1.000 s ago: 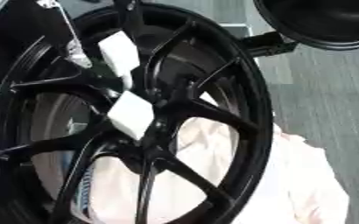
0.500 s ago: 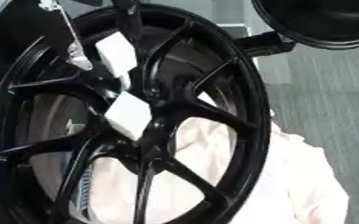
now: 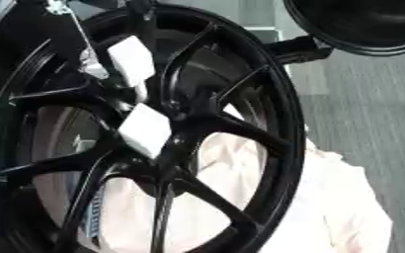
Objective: Pull the pin out of the wheel hub.
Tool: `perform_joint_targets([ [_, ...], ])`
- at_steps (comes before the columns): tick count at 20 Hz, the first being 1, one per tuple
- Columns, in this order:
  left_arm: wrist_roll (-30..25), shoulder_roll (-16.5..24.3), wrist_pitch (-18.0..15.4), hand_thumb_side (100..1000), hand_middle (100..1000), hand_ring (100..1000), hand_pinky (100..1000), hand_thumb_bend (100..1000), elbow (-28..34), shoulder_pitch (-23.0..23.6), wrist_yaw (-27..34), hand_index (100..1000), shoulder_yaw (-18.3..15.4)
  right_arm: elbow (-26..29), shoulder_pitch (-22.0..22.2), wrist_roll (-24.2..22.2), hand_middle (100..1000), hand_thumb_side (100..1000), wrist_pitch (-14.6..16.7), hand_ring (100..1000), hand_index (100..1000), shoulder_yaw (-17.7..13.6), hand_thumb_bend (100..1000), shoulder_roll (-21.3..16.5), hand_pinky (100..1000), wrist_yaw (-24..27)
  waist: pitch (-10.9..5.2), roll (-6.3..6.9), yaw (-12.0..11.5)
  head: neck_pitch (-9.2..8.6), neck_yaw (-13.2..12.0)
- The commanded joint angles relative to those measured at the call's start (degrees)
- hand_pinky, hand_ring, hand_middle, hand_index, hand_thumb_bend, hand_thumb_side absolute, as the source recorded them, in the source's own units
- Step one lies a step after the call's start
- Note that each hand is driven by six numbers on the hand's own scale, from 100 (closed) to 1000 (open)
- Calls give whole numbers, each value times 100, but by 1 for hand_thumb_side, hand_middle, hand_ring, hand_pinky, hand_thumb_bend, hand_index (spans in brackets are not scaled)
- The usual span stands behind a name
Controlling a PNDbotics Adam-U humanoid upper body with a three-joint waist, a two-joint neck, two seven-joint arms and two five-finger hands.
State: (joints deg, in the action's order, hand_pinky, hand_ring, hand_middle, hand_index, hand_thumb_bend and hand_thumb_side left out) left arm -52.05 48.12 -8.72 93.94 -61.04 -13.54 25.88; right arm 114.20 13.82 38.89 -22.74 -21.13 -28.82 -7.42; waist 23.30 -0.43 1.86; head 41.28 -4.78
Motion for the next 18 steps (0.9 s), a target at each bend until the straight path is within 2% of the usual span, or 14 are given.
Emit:
perform_joint_targets([
  [1,8,76,62,100,491,540,747,462,87,-129,89,622,-95,39,9,32,615,449,-31,662,715,-78,100,-74,678,37,-130,-10,-2,1,19],
  [8,8,74,66,100,387,475,714,420,95,-132,-7,512,-124,39,15,47,613,451,-29,661,714,-84,100,-62,677,56,-133,-22,-5,5,33],
  [18,252,65,220,100,363,449,694,478,98,-199,-52,486,-253,39,38,45,613,452,-32,662,714,-89,100,-57,677,64,-163,-36,-35,22,45],
])
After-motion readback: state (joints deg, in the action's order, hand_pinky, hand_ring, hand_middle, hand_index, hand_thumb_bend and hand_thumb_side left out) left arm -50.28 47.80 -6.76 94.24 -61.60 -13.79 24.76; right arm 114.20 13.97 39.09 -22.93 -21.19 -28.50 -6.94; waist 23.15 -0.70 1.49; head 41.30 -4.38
